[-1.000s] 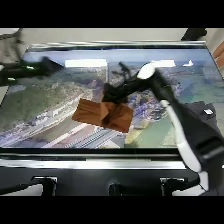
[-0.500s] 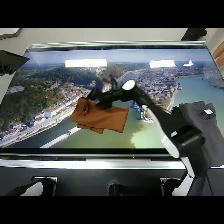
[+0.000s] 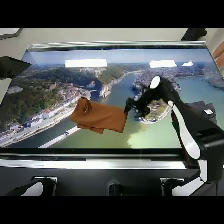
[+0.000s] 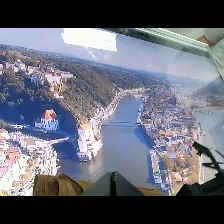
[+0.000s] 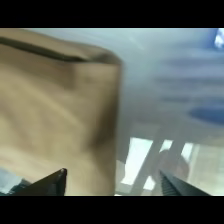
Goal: Fold the shirts.
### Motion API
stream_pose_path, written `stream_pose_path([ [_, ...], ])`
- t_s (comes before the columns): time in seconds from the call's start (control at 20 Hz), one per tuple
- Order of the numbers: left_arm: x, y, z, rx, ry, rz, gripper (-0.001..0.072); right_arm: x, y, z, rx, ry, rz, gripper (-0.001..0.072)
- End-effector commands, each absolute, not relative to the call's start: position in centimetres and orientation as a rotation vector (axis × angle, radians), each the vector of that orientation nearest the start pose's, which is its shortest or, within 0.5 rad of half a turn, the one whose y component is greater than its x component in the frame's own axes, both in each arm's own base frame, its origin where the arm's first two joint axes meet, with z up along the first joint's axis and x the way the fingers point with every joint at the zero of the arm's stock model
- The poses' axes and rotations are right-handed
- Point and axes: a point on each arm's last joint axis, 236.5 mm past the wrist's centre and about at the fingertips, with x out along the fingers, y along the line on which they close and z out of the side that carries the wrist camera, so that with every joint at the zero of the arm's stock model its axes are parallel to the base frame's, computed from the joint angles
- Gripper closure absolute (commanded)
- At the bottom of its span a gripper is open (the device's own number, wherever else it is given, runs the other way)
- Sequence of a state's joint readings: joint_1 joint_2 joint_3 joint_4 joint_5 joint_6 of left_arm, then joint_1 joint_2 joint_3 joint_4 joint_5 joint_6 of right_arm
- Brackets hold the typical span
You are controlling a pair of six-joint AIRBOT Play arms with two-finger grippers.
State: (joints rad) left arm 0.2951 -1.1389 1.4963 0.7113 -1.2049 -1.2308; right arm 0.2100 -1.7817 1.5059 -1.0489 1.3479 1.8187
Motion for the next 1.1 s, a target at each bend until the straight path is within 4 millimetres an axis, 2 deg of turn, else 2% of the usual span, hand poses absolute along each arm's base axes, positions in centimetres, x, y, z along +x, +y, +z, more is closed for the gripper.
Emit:
stream_pose_path([
  [0.0, 42.1, -4.7, 26.6, -0.404, 0.605, -0.456, 0.068, 38.5, 22.8, -9.6, 0.61, 1.689, 0.243, 0.0106],
  [0.05, 42.1, -4.7, 26.6, -0.404, 0.604, -0.456, 0.0679, 38.1, 23.8, -10.1, 0.621, 1.707, 0.254, 0.0108],
  [0.1, 42.1, -4.7, 26.6, -0.404, 0.604, -0.456, 0.0679, 37.8, 24.6, -10.5, 0.639, 1.722, 0.264, 0.0151],
  [0.15, 42.1, -4.7, 26.6, -0.405, 0.604, -0.457, 0.0679, 37.7, 25.6, -10.5, 0.676, 1.728, 0.278, 0.029],
  [0.2, 42.1, -4.7, 26.6, -0.405, 0.603, -0.457, 0.068, 37.9, 26.2, -10.1, 0.706, 1.722, 0.296, 0.0494],
  [0.25, 42.1, -4.7, 26.6, -0.405, 0.603, -0.457, 0.068, 38.2, 26.9, -9.2, 0.717, 1.699, 0.357, 0.0668],
  [0.35, 42.1, -4.7, 26.6, -0.405, 0.603, -0.457, 0.0679, 40.0, 27.1, -5.7, 0.697, 1.592, 0.492, 0.0672],
  [0.4, 42.1, -4.7, 26.6, -0.401, 0.602, -0.458, 0.068, 41.4, 26.0, -3.2, 0.692, 1.523, 0.509, 0.0675],
  [0.45, 42.1, -4.7, 26.6, -0.394, 0.601, -0.46, 0.068, 43.0, 24.4, -0.5, 0.693, 1.447, 0.505, 0.0675],
  [0.5, 42.1, -4.7, 26.6, -0.388, 0.599, -0.462, 0.0679, 44.4, 21.8, 2.4, 0.69, 1.367, 0.478, 0.0675],
  [0.6, 42.1, -4.7, 26.6, -0.388, 0.599, -0.462, 0.0679, 46.1, 14.9, 7.5, 0.712, 1.248, 0.347, 0.0675],
  [0.65, 42.1, -4.7, 26.6, -0.387, 0.599, -0.462, 0.068, 46.0, 11.2, 9.5, 0.716, 1.207, 0.279, 0.0675],
  [0.8, 42.1, -4.7, 26.6, -0.377, 0.596, -0.465, 0.0679, 43.8, 0.7, 14.2, 0.739, 1.108, 0.076, 0.0675],
  [0.9, 42.1, -4.7, 26.6, -0.377, 0.596, -0.465, 0.0679, 41.8, -4.5, 16.6, 0.787, 1.033, -0.03, 0.0675],
  [1.05, 42.1, -4.7, 26.6, -0.365, 0.593, -0.469, 0.0679, 38.5, -10.1, 19.1, 0.89, 0.945, -0.181, 0.0675],
])
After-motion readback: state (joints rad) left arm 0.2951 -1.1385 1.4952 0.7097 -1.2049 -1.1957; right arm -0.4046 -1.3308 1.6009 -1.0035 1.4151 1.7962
